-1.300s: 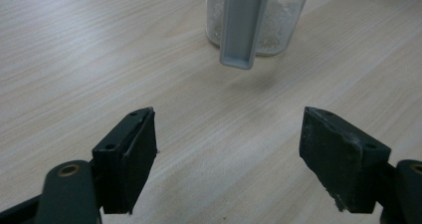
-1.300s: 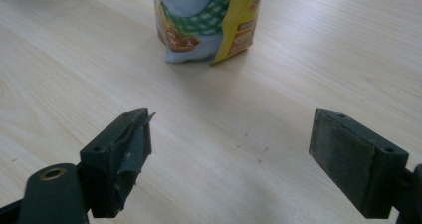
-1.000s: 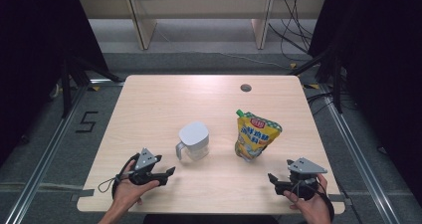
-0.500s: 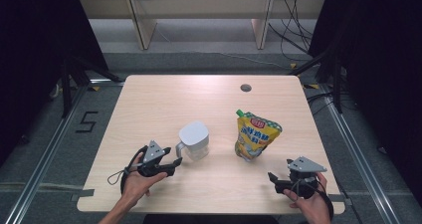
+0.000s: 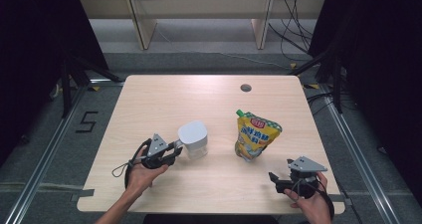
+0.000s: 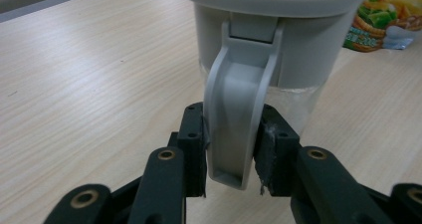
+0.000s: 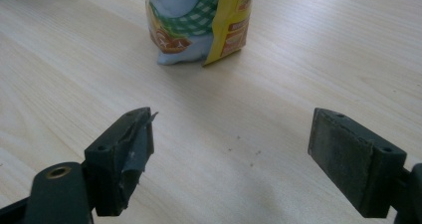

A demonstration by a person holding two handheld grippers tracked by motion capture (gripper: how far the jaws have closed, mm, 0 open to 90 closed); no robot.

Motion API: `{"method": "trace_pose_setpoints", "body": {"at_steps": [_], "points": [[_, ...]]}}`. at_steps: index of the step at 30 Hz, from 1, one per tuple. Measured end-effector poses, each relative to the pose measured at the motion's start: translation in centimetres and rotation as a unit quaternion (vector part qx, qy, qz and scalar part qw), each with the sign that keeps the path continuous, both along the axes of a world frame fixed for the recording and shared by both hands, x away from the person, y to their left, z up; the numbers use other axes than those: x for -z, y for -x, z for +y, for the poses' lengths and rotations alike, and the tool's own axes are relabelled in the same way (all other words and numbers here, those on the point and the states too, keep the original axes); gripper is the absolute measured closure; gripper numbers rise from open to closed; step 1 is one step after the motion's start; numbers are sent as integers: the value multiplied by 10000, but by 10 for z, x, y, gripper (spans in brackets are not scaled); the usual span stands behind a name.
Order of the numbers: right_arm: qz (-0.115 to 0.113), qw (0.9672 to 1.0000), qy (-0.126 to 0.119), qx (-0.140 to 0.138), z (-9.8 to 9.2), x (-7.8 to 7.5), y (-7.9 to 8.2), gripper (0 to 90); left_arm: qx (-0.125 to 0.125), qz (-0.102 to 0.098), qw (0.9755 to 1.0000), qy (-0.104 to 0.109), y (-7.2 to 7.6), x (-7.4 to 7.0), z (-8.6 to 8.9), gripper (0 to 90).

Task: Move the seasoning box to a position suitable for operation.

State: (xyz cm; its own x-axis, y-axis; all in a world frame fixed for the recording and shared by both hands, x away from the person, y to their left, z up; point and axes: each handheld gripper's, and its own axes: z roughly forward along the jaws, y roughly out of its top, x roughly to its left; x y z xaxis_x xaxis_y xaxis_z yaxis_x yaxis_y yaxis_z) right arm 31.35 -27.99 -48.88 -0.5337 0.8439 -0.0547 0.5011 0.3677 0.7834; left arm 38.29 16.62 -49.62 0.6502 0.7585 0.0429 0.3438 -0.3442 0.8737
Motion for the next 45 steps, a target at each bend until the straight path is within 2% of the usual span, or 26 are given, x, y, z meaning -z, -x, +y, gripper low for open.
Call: {"method": "trace_pose_setpoints", "body": {"at_steps": [1, 2, 3, 5, 8, 11, 12, 13, 15, 16, 19, 22, 26, 28, 29, 30, 37, 38, 40, 43, 45], "points": [[1, 10000, 0, -4, 0, 0, 0, 190, -66, -9, 10000, 41, -1, 1, 0, 679], [3, 10000, 6, 1, 0, 0, 0, 190, -75, -27, 10000, -29, -2, 0, 1, 680], [9, 10000, -7, -30, 1, 1, -1, 190, -72, -29, 10000, 11, -3, 1, 1, 680], [111, 9999, -47, 33, 2, 0, 0, 190, -73, -73, 9999, -69, -7, 1, 0, 682], [19, 10000, 4, -1, 1, 0, 0, 192, -139, -10, 9999, 32, -12, 2, -1, 693], [38, 10000, -13, -2, 2, 0, 0, 193, -54, -48, 10000, -25, -19, 2, 1, 700], [118, 9999, -57, 14, 2, 0, 1, 194, -30, -61, 10000, -32, -20, 2, 2, 702], [38, 10000, -12, -14, 1, 0, 0, 194, 1, -44, 10000, 19, -21, 2, 2, 702], [34, 10000, -15, -9, 1, 0, 0, 195, 97, -49, 9999, 50, -22, 3, 3, 703], [135, 9999, -65, 19, 2, 0, 1, 195, 180, -58, 9998, 58, -22, 3, 5, 702], [202, 9997, -73, -80, 1, 0, 0, 195, 312, -35, 9995, 47, -19, 2, 4, 702], [211, 9997, -73, -81, 1, 0, 0, 196, 545, -35, 9985, 47, -12, 2, -1, 702], [212, 9997, -82, -100, 0, 0, 0, 195, 729, 40, 9973, 7, -2, 0, -4, 700], [216, 9997, -81, -111, 0, 0, 0, 196, 747, 64, 9972, 72, 2, 1, -4, 700], [217, 9997, -80, -113, 0, 0, 0, 196, 786, 61, 9969, 26, 4, 0, -3, 699], [209, 9997, -67, -132, 0, 0, 0, 196, 759, 117, 9970, 101, 6, 1, -4, 699], [130, 9999, -43, -55, 1, 0, 1, 196, 894, 96, 9959, 46, 14, 0, -6, 697], [128, 9999, -38, -58, 1, 0, 1, 196, 875, 138, 9960, 96, 15, 1, -6, 697], [148, 9999, -54, -34, 1, 0, 1, 196, 963, 103, 9953, 55, 17, 0, -7, 697], [145, 9999, -40, -60, 1, 1, 0, 196, 1040, 151, 9944, 135, 20, 1, -9, 696], [146, 9999, -44, -58, 2, 1, 0, 196, 1126, 82, 9936, 99, 21, 1, -10, 696]]}}
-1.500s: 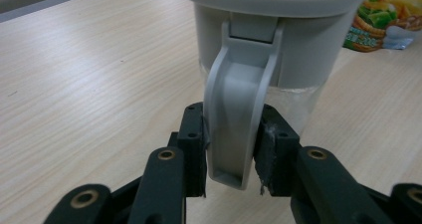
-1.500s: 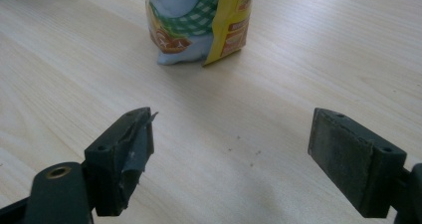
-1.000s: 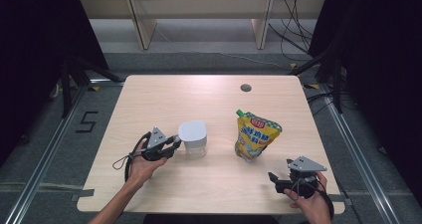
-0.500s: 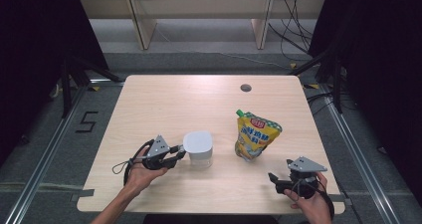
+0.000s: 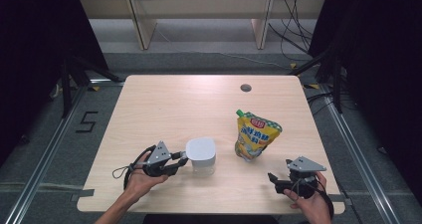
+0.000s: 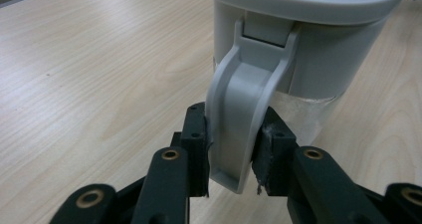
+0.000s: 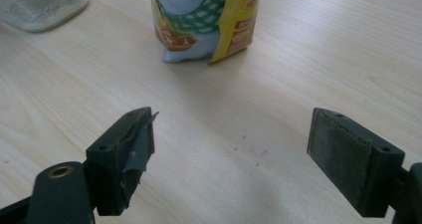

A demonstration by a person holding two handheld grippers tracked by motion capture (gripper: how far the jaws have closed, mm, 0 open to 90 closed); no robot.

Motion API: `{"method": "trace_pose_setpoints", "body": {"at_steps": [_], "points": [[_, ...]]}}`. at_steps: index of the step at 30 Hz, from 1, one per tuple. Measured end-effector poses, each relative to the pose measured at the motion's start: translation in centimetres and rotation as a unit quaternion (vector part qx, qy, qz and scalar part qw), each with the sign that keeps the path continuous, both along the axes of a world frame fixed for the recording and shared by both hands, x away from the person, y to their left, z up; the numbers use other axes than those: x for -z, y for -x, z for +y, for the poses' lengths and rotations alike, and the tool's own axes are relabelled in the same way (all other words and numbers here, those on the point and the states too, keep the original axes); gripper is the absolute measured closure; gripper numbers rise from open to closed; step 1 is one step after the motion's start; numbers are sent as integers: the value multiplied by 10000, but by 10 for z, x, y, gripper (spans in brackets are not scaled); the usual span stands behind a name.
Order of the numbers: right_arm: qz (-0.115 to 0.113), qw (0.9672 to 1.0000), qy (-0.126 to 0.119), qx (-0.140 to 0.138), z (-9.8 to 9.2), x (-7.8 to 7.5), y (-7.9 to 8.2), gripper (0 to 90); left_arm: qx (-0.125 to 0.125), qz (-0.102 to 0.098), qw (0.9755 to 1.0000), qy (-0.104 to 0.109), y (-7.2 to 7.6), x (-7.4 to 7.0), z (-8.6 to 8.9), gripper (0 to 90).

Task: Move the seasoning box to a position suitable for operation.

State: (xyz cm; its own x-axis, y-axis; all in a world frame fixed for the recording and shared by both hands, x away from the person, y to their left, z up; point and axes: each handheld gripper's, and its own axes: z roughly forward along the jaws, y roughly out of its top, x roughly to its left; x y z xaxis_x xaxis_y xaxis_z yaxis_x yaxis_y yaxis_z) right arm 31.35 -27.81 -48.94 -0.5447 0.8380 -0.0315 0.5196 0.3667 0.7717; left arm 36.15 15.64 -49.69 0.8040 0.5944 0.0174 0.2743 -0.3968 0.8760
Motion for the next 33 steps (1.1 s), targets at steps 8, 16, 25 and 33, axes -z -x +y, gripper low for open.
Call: {"method": "trace_pose_setpoints", "body": {"at_steps": [8, 16, 25, 33], "points": [[93, 9999, -7, -82, 1, 0, -1, 196, -28, 87, 9999, 44, 9, 0, 0, 694], [18, 9999, 34, -100, 3, 1, -2, 198, 156, 65, 9999, -25, 13, 0, -4, 693], [-3, 9999, 40, -129, 3, 1, -1, 198, 247, 86, 9997, 12, 13, 0, -7, 690], [157, 9998, -33, -74, 5, 0, 2, 198, 308, 95, 9995, 15, 11, 0, -6, 688]]}}
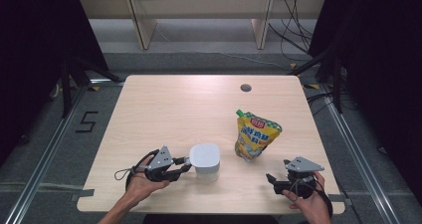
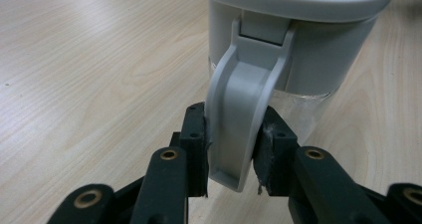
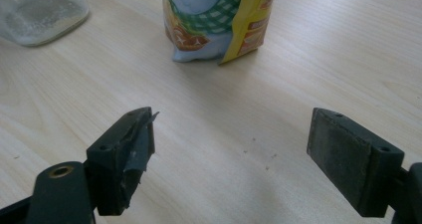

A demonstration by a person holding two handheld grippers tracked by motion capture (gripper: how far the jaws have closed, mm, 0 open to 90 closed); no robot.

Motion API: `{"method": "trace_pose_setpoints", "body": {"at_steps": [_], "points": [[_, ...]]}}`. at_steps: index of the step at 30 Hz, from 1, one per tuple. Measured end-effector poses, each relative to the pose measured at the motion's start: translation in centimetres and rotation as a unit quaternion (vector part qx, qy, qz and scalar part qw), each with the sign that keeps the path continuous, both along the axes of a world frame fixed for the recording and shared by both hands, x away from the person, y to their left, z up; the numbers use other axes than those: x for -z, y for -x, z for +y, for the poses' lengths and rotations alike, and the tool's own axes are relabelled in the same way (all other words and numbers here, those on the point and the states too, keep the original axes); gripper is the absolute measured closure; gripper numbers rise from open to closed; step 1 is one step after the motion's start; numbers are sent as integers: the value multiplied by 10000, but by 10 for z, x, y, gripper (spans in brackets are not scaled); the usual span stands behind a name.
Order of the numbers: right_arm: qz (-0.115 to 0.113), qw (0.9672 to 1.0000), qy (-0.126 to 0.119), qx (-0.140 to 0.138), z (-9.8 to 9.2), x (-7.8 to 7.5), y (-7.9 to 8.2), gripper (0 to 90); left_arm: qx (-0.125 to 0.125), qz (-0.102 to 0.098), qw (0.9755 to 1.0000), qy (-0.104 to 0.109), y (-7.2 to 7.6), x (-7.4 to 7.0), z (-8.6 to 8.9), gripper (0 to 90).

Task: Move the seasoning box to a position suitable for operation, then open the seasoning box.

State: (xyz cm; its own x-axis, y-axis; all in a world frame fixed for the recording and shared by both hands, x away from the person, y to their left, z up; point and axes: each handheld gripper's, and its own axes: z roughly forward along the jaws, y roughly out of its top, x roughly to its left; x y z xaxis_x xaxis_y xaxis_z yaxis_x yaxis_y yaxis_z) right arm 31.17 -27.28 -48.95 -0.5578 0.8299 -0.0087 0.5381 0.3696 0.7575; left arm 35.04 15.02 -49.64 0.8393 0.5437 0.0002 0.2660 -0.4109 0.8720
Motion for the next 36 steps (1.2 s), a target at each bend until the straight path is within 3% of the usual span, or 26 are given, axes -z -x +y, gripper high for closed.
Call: {"method": "trace_pose_setpoints", "body": {"at_steps": [3, 4, 5, 7, 10, 11, 13, 20, 22, 24, 26, 27, 28, 29, 31, 33, 36], "points": [[-142, 9998, 50, -88, -2, 0, -2, 198, -40, 48, 10000, 27, 1, -1, 0, 640], [-129, 9999, 48, -84, -1, 1, -2, 198, -2, -72, 9999, -125, 0, -3, 1, 598], [-125, 9998, 63, -107, -1, 1, -2, 198, 5, -85, 9999, -146, 1, -4, 1, 565], [-117, 9997, 80, -207, 0, 1, -3, 198, 87, -69, 9999, -41, 1, -7, 4, 514], [-102, 9998, 53, -132, 0, 1, -2, 198, 79, -9, 9999, 77, 4, -11, 7, 439], [-200, 9997, 107, -127, -1, 1, -3, 198, 76, -45, 9999, 50, 5, -12, 9, 430], [-129, 9998, 82, -155, -1, 2, -3, 198, 64, -89, 9999, 35, 7, -15, 11, 407], [-254, 9994, 153, -162, -2, 2, -4, 198, -6, -104, 9998, 159, 11, -24, 16, 391], [-113, 9998, 72, -123, -1, 2, -3, 198, -51, -63, 9997, 238, 11, -27, 17, 378], [-184, 9997, 103, -116, -1, 1, -3, 198, -209, 28, 9993, 321, 14, -30, 16, 373], [-75, 9999, 53, -101, 0, 1, -2, 198, -177, -73, 9996, 221, 12, -34, 18, 365], [-193, 9997, 121, -120, -1, 1, -3, 198, -278, -18, 9994, 197, 13, -35, 18, 367], [-105, 9998, 84, -117, 0, 2, -3, 198, -286, 4, 9992, 266, 13, -36, 18, 373], [-42, 9999, 74, -97, 0, 1, -2, 198, -273, -5, 9993, 258, 13, -37, 18, 386], [-97, 9999, 53, -63, 1, 2, -2, 198, -318, 59, 9989, 352, 14, -38, 19, 420], [-155, 9998, 86, -102, 0, 2, -3, 197, -322, -10, 9988, 361, 14, -39, 21, 460], [6, 10000, -26, -36, 2, 1, -1, 196, -381, -42, 9981, 487, 15, -41, 22, 558]]}}
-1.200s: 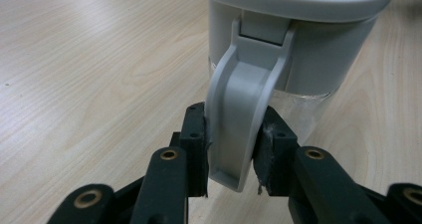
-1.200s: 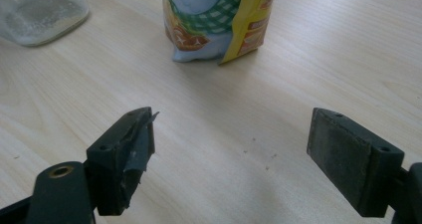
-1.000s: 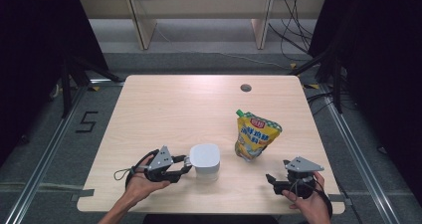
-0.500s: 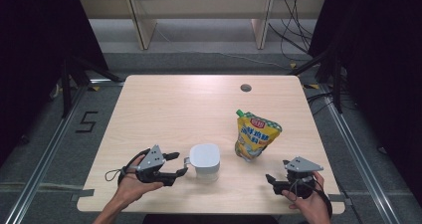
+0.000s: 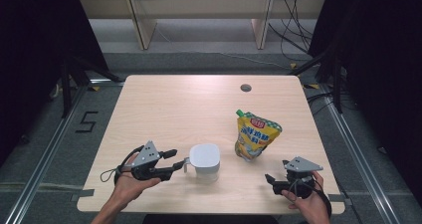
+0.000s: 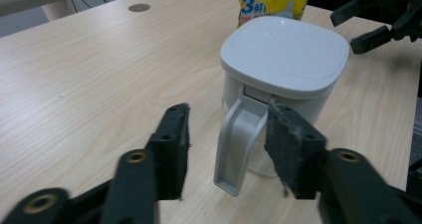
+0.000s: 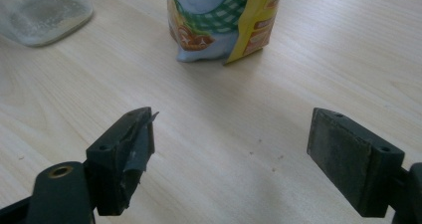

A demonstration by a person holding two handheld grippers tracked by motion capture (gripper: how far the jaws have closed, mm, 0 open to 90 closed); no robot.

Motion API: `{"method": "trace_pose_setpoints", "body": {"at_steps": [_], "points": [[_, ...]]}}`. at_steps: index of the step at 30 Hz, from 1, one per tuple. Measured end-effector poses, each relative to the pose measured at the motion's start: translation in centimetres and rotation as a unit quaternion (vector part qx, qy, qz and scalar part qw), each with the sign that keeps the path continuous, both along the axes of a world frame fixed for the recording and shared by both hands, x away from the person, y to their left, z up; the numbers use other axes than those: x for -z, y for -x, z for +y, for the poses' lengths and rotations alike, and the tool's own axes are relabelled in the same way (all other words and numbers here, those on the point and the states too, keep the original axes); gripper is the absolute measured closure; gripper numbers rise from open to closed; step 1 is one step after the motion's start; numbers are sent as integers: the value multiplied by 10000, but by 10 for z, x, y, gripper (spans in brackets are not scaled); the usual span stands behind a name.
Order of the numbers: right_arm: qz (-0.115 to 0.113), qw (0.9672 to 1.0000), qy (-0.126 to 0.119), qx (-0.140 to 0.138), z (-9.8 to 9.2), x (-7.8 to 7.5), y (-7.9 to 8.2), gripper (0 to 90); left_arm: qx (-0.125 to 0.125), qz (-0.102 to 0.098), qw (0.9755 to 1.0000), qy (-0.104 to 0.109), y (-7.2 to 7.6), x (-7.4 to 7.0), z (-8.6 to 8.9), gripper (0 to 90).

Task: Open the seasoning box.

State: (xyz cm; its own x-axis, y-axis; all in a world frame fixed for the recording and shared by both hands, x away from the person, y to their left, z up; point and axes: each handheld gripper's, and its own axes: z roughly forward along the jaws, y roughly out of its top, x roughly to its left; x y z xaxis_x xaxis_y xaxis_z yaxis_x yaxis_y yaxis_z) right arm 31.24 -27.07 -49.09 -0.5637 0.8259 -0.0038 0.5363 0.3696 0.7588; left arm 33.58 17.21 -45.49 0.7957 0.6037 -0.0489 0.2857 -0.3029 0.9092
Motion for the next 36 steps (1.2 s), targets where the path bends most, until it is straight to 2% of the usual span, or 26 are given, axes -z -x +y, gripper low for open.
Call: {"method": "trace_pose_setpoints", "body": {"at_steps": [1, 2, 3, 4, 5, 7, 11, 12, 14, 16, 17, 21, 22, 23, 24, 26, 30, 31, 32, 33, 35, 36], "points": [[6, 10000, -21, 12, 1, 0, 0, 196, -3, -88, 9999, -49, 0, -2, 1, 622], [-114, 9999, 39, -69, -1, 0, -2, 195, -6, -119, 9999, 15, -1, -3, 2, 668], [-24, 10000, -37, -64, 1, 0, -1, 194, -65, -84, 9999, 81, -1, -5, 1, 706], [-37, 10000, 7, -72, 1, 0, -1, 193, -101, -112, 9998, 136, -2, -6, 1, 735], [-213, 9997, 62, -141, 1, 0, -2, 193, -189, -102, 9996, 190, -2, -7, 1, 765], [-115, 9998, -63, -151, 3, -1, 0, 191, -256, -81, 9992, 285, -1, -8, 1, 815], [-125, 9995, -90, -268, 6, -2, 1, 175, -146, -87, 9993, 344, 0, -11, -5, 889], [-148, 9995, -96, -245, 7, -1, 2, 167, -101, -60, 9993, 357, 0, -12, -7, 890], [-227, 9993, -96, -299, 7, -1, 1, 156, -27, -136, 9995, 298, 1, -14, -12, 891], [-192, 9991, -170, -324, 8, -2, 1, 156, 8, -131, 9993, 336, 1, -16, -16, 891], [-308, 9988, -139, -362, 7, -2, 0, 156, 32, -154, 9992, 361, 0, -17, -18, 891], [-237, 9989, -168, -365, 8, -2, 1, 160, 61, -178, 9991, 387, 0, -20, -23, 891], [-211, 9990, -175, -364, 9, -2, 1, 163, 67, -149, 9988, 454, -1, -19, -25, 891], [-205, 9990, -180, -364, 9, -2, 2, 166, 79, -161, 9991, 391, -1, -19, -25, 891], [-234, 9988, -176, -396, 9, -2, 1, 172, 118, -167, 9989, 417, -2, -19, -26, 891], [-266, 9982, -241, -487, 11, -2, 1, 194, 128, -170, 9989, 420, -3, -18, -28, 891], [-355, 9974, -214, -581, 13, -2, 1, 232, 97, -186, 9994, 278, -5, -17, -29, 891], [-218, 9978, -252, -567, 14, -3, 2, 240, 72, -150, 9994, 299, -5, -16, -29, 891], [-340, 9972, -171, -649, 14, -2, 1, 250, 109, -159, 9993, 325, -6, -15, -30, 891], [-336, 9972, -155, -644, 14, -2, 1, 266, 39, -138, 9995, 288, -6, -14, -30, 891], [-350, 9967, -124, -717, 15, -2, 0, 304, 72, -126, 9996, 243, -6, -13, -30, 891], [-251, 9970, -164, -718, 17, -3, 1, 329, 84, -132, 9995, 260, -6, -12, -31, 891]]}}
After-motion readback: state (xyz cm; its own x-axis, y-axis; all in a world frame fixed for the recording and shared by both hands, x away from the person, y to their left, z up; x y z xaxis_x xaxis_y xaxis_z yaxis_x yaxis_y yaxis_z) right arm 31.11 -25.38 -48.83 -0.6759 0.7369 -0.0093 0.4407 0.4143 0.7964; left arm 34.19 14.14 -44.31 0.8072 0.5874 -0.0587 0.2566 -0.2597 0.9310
